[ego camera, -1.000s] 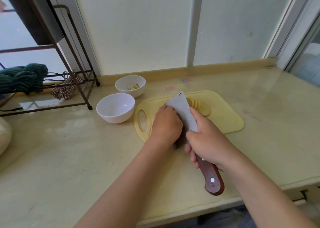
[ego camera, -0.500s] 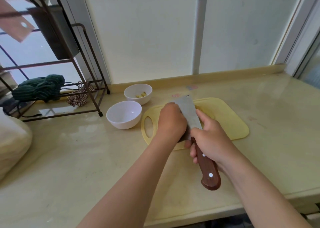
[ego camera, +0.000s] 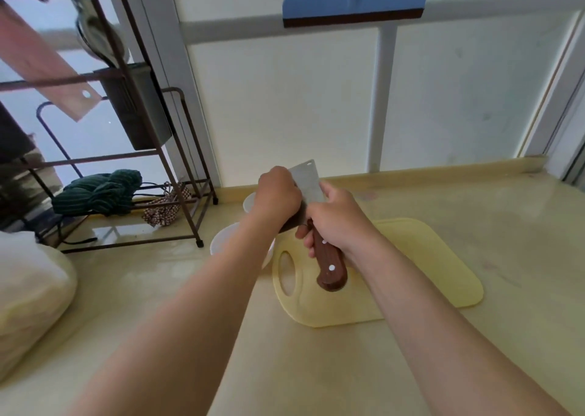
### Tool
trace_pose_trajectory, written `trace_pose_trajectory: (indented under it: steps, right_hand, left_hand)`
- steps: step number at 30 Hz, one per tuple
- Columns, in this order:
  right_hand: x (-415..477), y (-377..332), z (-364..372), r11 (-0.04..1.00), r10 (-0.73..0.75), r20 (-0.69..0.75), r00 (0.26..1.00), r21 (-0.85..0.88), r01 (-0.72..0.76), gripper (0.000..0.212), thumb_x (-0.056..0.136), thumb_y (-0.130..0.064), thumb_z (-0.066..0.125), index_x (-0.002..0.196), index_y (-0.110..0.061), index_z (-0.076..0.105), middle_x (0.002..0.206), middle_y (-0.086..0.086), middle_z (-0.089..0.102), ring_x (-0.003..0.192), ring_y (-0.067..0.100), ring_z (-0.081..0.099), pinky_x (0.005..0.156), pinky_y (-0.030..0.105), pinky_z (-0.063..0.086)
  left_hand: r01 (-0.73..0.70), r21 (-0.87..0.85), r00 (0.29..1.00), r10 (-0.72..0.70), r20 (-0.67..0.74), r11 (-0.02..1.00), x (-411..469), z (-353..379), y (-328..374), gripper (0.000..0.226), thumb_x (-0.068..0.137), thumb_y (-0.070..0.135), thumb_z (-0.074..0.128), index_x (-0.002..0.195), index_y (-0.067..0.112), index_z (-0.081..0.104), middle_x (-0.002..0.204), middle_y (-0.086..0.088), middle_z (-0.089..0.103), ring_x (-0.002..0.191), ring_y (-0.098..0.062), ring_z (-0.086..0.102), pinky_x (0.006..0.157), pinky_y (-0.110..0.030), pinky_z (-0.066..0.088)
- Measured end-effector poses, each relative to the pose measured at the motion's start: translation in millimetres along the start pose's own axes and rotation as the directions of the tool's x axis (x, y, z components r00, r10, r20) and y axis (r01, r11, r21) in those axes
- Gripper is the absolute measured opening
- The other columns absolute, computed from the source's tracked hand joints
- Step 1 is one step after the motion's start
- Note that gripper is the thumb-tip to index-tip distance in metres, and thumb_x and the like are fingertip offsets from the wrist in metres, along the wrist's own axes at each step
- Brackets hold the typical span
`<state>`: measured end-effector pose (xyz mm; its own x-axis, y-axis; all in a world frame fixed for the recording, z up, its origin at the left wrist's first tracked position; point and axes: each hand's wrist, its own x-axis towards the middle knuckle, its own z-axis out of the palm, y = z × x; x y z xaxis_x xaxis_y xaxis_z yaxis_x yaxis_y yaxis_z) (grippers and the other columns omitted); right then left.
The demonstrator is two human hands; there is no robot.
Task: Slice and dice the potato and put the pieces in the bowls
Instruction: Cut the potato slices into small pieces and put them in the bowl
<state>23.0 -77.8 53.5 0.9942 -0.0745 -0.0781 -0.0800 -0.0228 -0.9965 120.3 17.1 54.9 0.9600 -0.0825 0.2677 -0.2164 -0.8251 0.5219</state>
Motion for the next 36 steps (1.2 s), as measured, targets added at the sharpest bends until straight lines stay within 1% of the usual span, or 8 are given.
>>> trace_pose_trajectory:
  steps: [6, 8, 11, 15, 24, 28, 33, 36]
  right_hand:
    - [38.6, -3.7, 11.0, 0.996, 0.088, 0.066, 0.994, -0.017, -0.087, 0.045, 0.091, 0.005, 0.032, 0.123, -0.012, 0.058, 0.071, 0.016, 0.058, 0.040, 0.017, 0.046, 0.042, 0.025, 0.045]
    - [46.3, -4.8, 1.5, 0.991, 0.115, 0.063, 0.991, -0.075, -0.110, 0.049, 0.094, 0.005, 0.032, 0.134, -0.015, 0.053, 0.074, 0.018, 0.059, 0.039, 0.015, 0.047, 0.041, 0.023, 0.044]
    - [53.0, -9.3, -17.4, 0.977, 0.114, 0.038, 0.993, -0.187, -0.105, 0.064, 0.095, 0.003, 0.036, 0.154, -0.023, 0.039, 0.071, 0.017, 0.065, 0.040, 0.014, 0.053, 0.041, 0.025, 0.047]
    - [53.4, -20.4, -33.4, 0.962, 0.106, 0.052, 0.993, -0.260, -0.089, 0.067, 0.097, 0.005, 0.038, 0.157, -0.024, 0.036, 0.079, 0.021, 0.066, 0.041, 0.015, 0.053, 0.042, 0.025, 0.047]
    - [26.1, -26.2, -90.4, 0.943, 0.011, 0.025, 1.000, -0.332, -0.002, 0.068, 0.097, -0.001, 0.051, 0.157, -0.032, 0.037, 0.074, 0.017, 0.075, 0.045, 0.018, 0.056, 0.043, 0.029, 0.049]
    - [-0.8, -9.8, -147.5, 0.953, 0.008, -0.055, 0.998, -0.301, -0.024, 0.065, 0.098, 0.000, 0.053, 0.152, -0.036, 0.045, 0.072, 0.018, 0.073, 0.042, 0.018, 0.051, 0.040, 0.029, 0.045]
    - [-32.9, 15.7, -199.6, 0.949, -0.011, -0.182, 0.983, -0.311, -0.047, 0.072, 0.096, 0.004, 0.051, 0.150, -0.043, 0.042, 0.071, 0.021, 0.072, 0.041, 0.021, 0.051, 0.038, 0.030, 0.045]
    - [-49.4, 30.0, -212.7, 0.923, 0.002, -0.171, 0.985, -0.379, -0.068, 0.076, 0.095, 0.002, 0.047, 0.151, -0.048, 0.039, 0.076, 0.022, 0.074, 0.044, 0.025, 0.055, 0.043, 0.032, 0.049]
  left_hand:
    - [0.093, -0.056, 0.995, -0.090, 0.052, 0.994, 42.4, 7.3, -40.5, 0.028, 0.085, -0.002, 0.036, 0.059, 0.007, 0.044, 0.061, -0.006, 0.041, 0.061, -0.022, 0.036, 0.051, -0.028, 0.026]
    - [0.118, -0.076, 0.989, -0.110, 0.102, 0.990, 51.9, 9.6, -54.8, 0.028, 0.091, 0.002, 0.040, 0.080, 0.007, 0.066, 0.077, -0.008, 0.059, 0.070, -0.025, 0.050, 0.056, -0.025, 0.037]
    - [0.133, -0.091, 0.983, -0.120, 0.139, 0.987, 64.1, 5.7, -69.8, 0.031, 0.096, 0.006, 0.044, 0.115, 0.010, 0.068, 0.115, -0.006, 0.065, 0.101, -0.025, 0.060, 0.077, -0.025, 0.047]
    - [0.128, -0.120, 0.990, -0.118, 0.082, 0.985, 71.0, -1.2, -75.8, 0.032, 0.096, 0.004, 0.043, 0.117, 0.008, 0.068, 0.121, -0.007, 0.064, 0.112, -0.026, 0.058, 0.098, -0.037, 0.049]
    - [-0.025, -0.233, 0.996, 0.044, 0.073, 0.972, 34.0, -18.0, -33.7, 0.021, 0.093, 0.011, 0.049, 0.100, 0.021, 0.067, 0.106, 0.000, 0.069, 0.100, -0.018, 0.065, 0.094, -0.040, 0.053]
    - [-0.161, -0.195, 0.974, 0.187, 0.126, 0.968, -22.8, -4.6, 3.8, 0.015, 0.093, 0.028, 0.055, 0.104, 0.025, 0.064, 0.098, 0.011, 0.066, 0.092, -0.009, 0.063, 0.080, -0.026, 0.053]
    - [-0.307, -0.117, 0.866, 0.329, 0.377, 0.944, -68.2, 54.2, 15.9, 0.064, 0.084, 0.053, 0.063, 0.140, 0.031, 0.040, 0.138, 0.009, 0.046, 0.124, -0.010, 0.046, 0.098, -0.026, 0.038]
    - [-0.324, -0.136, 0.823, 0.349, 0.449, 0.936, -75.8, 82.1, 22.6, 0.081, 0.078, 0.059, 0.066, 0.147, 0.034, 0.031, 0.145, 0.010, 0.039, 0.130, -0.009, 0.040, 0.103, -0.024, 0.033]
